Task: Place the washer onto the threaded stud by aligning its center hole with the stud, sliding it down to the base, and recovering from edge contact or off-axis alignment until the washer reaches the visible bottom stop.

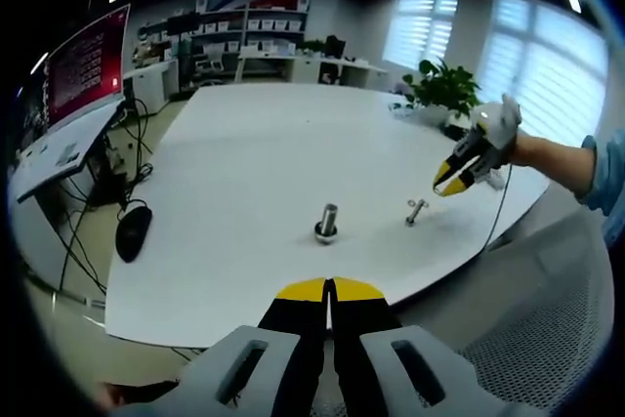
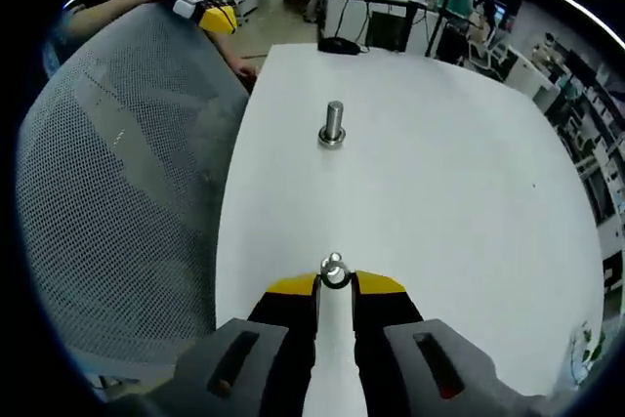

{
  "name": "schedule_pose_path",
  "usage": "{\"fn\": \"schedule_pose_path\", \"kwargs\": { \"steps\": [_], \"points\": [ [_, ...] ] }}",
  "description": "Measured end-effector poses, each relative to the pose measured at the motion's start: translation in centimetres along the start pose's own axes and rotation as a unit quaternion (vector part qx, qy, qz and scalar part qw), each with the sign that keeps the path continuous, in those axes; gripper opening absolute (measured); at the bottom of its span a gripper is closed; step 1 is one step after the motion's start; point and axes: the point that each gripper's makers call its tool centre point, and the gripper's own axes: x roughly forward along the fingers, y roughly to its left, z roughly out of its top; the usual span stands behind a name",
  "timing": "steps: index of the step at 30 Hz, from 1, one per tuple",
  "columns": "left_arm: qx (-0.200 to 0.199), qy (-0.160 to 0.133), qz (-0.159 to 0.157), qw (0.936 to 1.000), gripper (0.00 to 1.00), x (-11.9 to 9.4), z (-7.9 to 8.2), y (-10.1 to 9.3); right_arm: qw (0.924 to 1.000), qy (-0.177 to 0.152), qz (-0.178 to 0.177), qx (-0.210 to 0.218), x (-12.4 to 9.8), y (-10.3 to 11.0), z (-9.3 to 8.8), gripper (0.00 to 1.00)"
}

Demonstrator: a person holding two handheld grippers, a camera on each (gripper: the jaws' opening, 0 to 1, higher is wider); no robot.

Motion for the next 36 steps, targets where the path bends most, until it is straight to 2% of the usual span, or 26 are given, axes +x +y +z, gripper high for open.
{"fn": "schedule_pose_path", "kwargs": {
  "steps": [13, 32, 36],
  "points": [
    [-0.001, -0.001, 0.0, 1.0, 0.0, 0.0, 0.0, 0.0, 0.9988, 0.039, 0.018, -0.023, 2.6, 0.4, 0.1, 0.14],
    [0.0, -0.005, -0.004, 1.0, 0.0, 0.0, 0.1, -0.1, 0.9962, 0.077, 0.016, -0.038, 3.5, 0.1, -0.9, 0.14],
    [0.0, -0.004, -0.004, 1.0, 0.0, 0.0, 0.1, -0.1, 0.9966, 0.071, 0.015, -0.037, 2.9, 0.0, -0.5, 0.14]
  ]
}}
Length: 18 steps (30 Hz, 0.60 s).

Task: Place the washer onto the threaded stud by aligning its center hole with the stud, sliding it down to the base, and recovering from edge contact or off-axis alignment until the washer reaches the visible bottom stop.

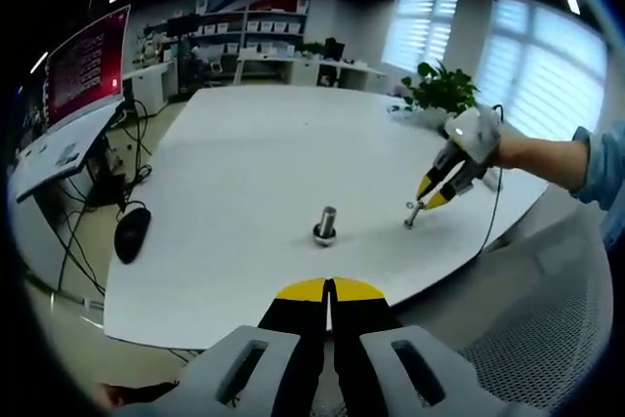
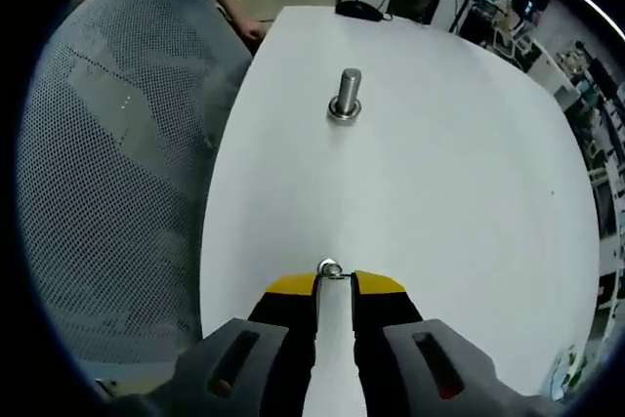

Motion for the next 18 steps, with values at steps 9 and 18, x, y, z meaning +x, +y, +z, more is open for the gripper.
{"fn": "schedule_pose_path", "kwargs": {
  "steps": [9, 18],
  "points": [
    [0.0, -0.002, 0.0, 1.0, 0.0, 0.01, 0.08, 0.02, 0.9992, 0.024, 0.005, -0.032, -0.11, -0.28, 0.22, 0.14],
    [-0.001, -0.005, 0.001, 1.0, 0.0, 0.0, 0.17, 0.02, 0.9968, 0.059, 0.022, -0.049, 0.49, 0.01, 0.03, 0.14]
  ]
}}
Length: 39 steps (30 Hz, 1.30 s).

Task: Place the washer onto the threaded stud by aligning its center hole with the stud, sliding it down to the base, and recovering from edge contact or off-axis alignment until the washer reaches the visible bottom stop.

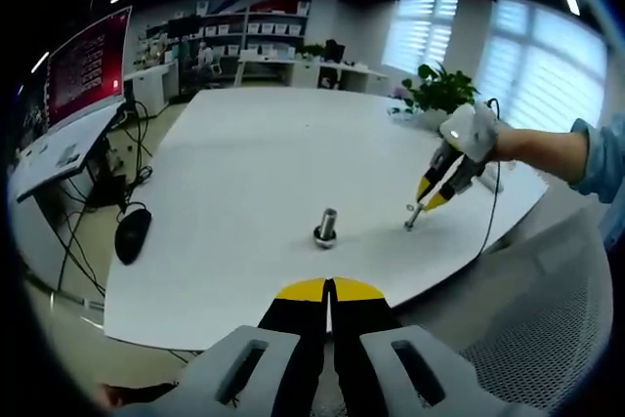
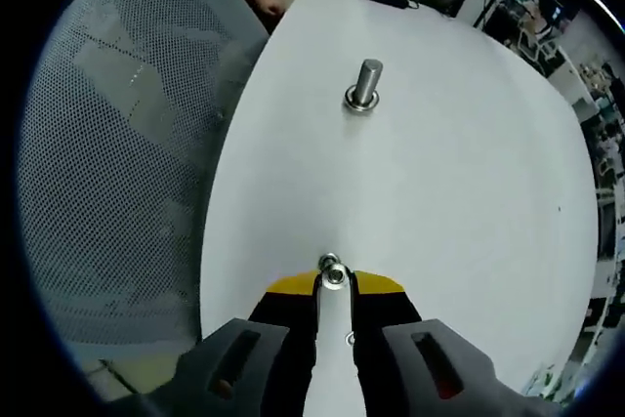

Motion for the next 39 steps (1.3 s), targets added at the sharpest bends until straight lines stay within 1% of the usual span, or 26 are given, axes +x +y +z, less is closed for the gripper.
{"fn": "schedule_pose_path", "kwargs": {
  "steps": [6, 9, 10, 14, 16, 17, 19, 22, 25, 26, 27, 30, 32, 34, 36, 39],
  "points": [
    [0.0, 0.0, 0.0, 1.0, 0.0, 0.0, 0.0, 0.0, 0.9997, 0.021, 0.004, -0.01, 0.9, 0.0, -0.3, 0.14],
    [0.0, 0.001, 0.0, 1.0, 0.0, 0.0, 0.0, 0.0, 0.9994, 0.033, 0.008, -0.011, 1.9, 0.1, -0.6, 0.14],
    [-0.001, 0.001, 0.001, 1.0, 0.0, 0.0, 0.0, 0.0, 0.9993, 0.036, 0.01, -0.011, 2.6, 0.0, -0.8, 0.14],
    [-0.001, 0.003, 0.001, 1.0, 0.0, 0.0, -0.1, 0.0, 0.9988, 0.046, 0.014, 0.005, 4.2, 0.1, -1.3, 0.14],
    [-0.001, 0.005, 0.001, 1.0, 0.0, 0.0, -0.2, 0.0, 0.9988, 0.047, 0.009, 0.002, 4.3, 0.1, -1.5, 0.16],
    [-0.001, 0.005, 0.001, 1.0, 0.0, 0.0, -0.2, 0.0, 0.9988, 0.048, 0.007, 0.003, 4.2, 0.1, -1.6, 0.19],
    [-0.001, 0.004, 0.0, 1.0, 0.0, 0.0, -0.1, 0.0, 0.9991, 0.039, 0.004, 0.016, 3.8, -0.1, -1.7, 0.23],
    [0.0, 0.005, -0.001, 1.0, 0.0, 0.0, -0.2, 0.0, 0.9991, 0.032, 0.006, 0.028, 3.1, -0.1, -2.5, 0.23],
    [0.0, 0.003, -0.001, 1.0, 0.0, 0.0, -0.1, -0.1, 0.9984, 0.027, 0.0, 0.049, 2.5, -0.5, -4.0, 0.23],
    [0.0, 0.003, -0.001, 1.0, 0.0, 0.0, -0.1, -0.1, 0.9978, 0.027, -0.003, 0.061, 2.4, -0.7, -4.9, 0.23],
    [0.0, 0.003, -0.002, 1.0, 0.0, 0.0, -0.1, -0.1, 0.9965, 0.027, -0.007, 0.079, 2.3, -0.9, -5.8, 0.23],
    [0.001, 0.003, -0.001, 1.0, 0.0, 0.0, -0.1, -0.1, 0.9936, 0.021, -0.012, 0.111, 2.2, -1.2, -7.6, 0.23],
    [0.0, 0.004, -0.001, 1.0, 0.0, 0.0, -0.1, -0.1, 0.9903, 0.016, -0.012, 0.138, 2.2, -1.3, -8.6, 0.23],
    [-0.001, 0.002, 0.0, 1.0, 0.0, 0.0, -0.1, 0.0, 0.988, 0.016, -0.016, 0.153, 2.2, -1.5, -9.6, 0.23],
    [0.0, 0.003, 0.0, 1.0, 0.0, 0.0, -0.1, 0.0, 0.9861, 0.016, -0.017, 0.165, 2.3, -1.6, -10.2, 0.23],
    [0.001, 0.005, -0.001, 1.0, 0.0, 0.0, -0.2, -0.1, 0.9838, 0.013, -0.014, 0.178, 2.5, -1.7, -10.5, 0.23]
  ]
}}
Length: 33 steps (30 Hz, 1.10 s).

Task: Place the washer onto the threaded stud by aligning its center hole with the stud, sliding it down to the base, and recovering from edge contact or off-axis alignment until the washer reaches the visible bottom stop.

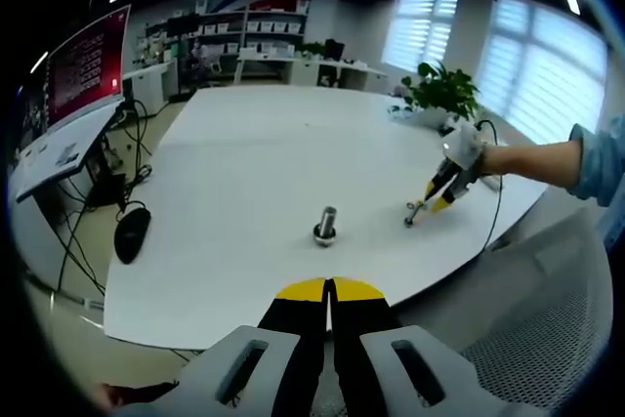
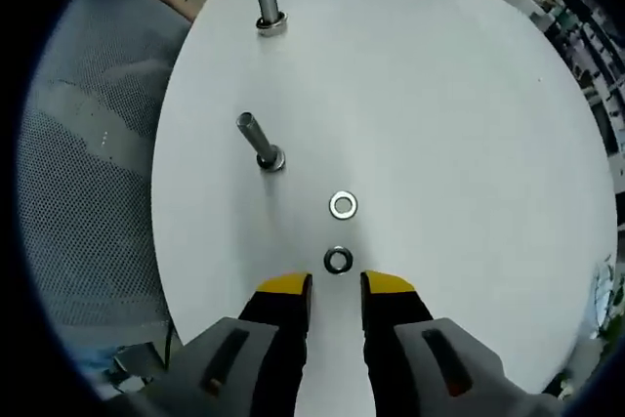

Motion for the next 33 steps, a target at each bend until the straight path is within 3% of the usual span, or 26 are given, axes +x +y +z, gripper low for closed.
{"fn": "schedule_pose_path", "kwargs": {
  "steps": [10, 16, 18, 24, 28, 31, 33],
  "points": [
    [-0.001, 0.0, 0.001, 1.0, 0.0, 0.0, 0.0, 0.1, 0.9998, 0.014, 0.009, 0.007, 0.7, -0.4, 0.4, 0.23],
    [-0.001, -0.005, 0.001, 1.0, 0.0, 0.0, 0.1, 0.1, 0.9996, 0.019, 0.01, -0.017, 0.8, -0.3, 0.5, 0.22],
    [0.0, -0.006, 0.001, 1.0, 0.0, -0.1, 0.2, 0.1, 0.9999, 0.012, 0.009, 0.0, 0.8, -0.7, 0.6, 0.19],
    [-0.003, -0.01, 0.001, 0.9999, 0.0, -0.1, 0.3, 0.1, 0.9998, -0.001, -0.002, -0.019, 0.9, -0.7, 0.8, 0.11],
    [-0.002, -0.008, 0.001, 1.0, 0.0, -0.1, 0.3, 0.0, 0.9998, 0.017, -0.001, -0.013, 0.9, -0.7, 0.9, 0.12],
    [-0.002, -0.008, 0.001, 1.0, 0.0, -0.1, 0.3, 0.0, 0.9996, 0.015, -0.018, -0.018, 0.9, -1.3, 1.4, 0.22],
    [-0.002, -0.009, 0.001, 1.0, 0.0, -0.1, 0.3, 0.1, 0.9998, 0.017, -0.003, -0.014, 1.0, -1.0, 1.3, 0.19]
  ]
}}
